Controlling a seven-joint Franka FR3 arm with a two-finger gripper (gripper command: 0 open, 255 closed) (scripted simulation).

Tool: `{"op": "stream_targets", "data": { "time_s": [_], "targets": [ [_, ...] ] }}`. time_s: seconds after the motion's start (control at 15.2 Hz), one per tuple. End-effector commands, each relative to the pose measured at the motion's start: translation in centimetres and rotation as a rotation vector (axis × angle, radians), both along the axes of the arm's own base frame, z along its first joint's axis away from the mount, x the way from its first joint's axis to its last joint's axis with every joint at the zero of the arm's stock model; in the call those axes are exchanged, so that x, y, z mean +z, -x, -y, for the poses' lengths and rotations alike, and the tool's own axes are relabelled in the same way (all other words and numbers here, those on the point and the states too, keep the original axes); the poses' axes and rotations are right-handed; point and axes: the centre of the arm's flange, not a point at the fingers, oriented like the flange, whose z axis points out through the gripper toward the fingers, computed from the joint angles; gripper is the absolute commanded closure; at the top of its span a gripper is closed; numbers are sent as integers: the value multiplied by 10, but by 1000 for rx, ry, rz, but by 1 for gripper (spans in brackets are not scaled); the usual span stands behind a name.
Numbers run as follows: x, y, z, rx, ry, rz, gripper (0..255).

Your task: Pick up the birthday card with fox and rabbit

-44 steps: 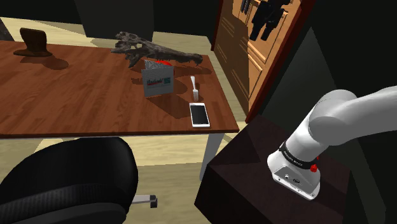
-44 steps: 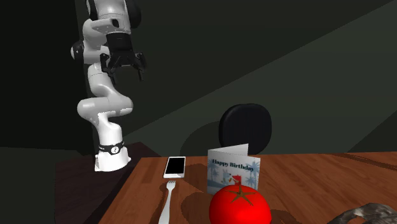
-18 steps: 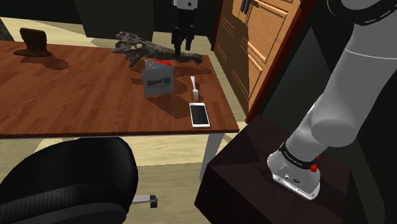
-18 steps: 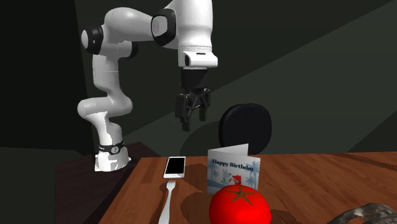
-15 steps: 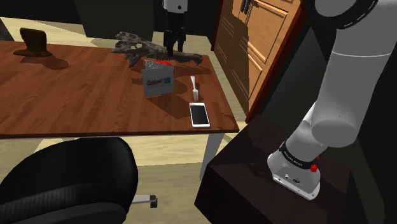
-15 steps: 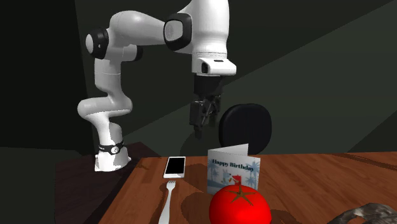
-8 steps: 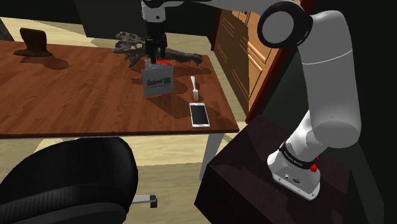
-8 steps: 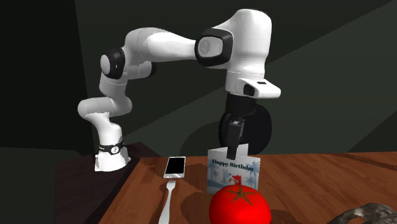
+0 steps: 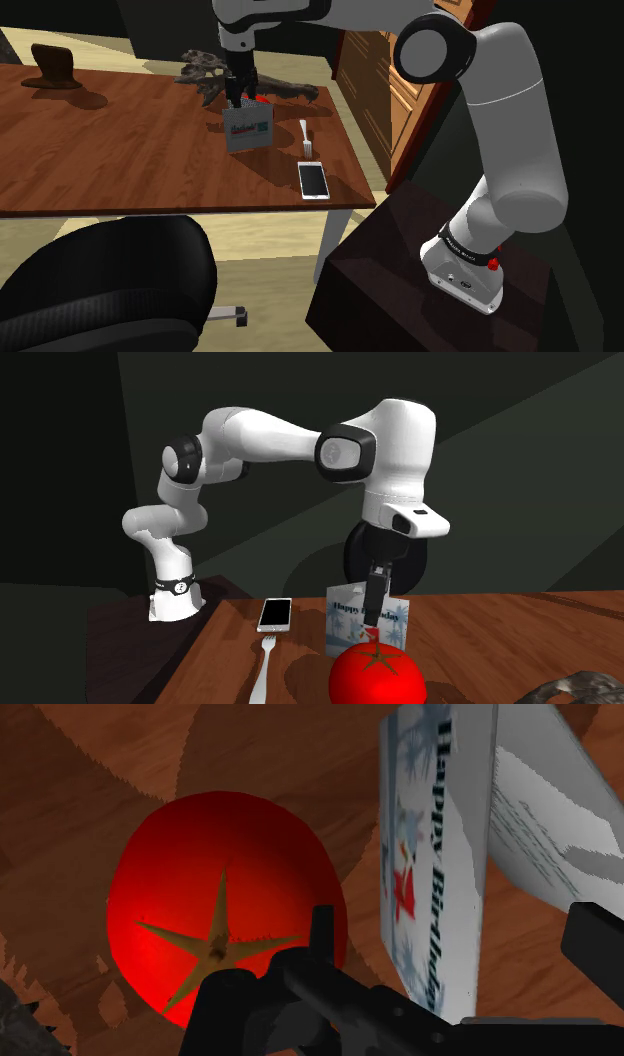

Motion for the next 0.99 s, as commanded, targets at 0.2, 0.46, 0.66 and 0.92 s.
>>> {"op": "stream_targets", "data": {
  "time_s": [0.2, 0.46, 0.66, 0.92],
  "targets": [
    [-4, 0, 1, 0, 0, 1, 255],
    [-4, 0, 1, 0, 0, 1, 255],
    [-5, 0, 0, 0, 0, 1, 255],
    [16, 0, 0, 0, 0, 1, 255]
  ]
}}
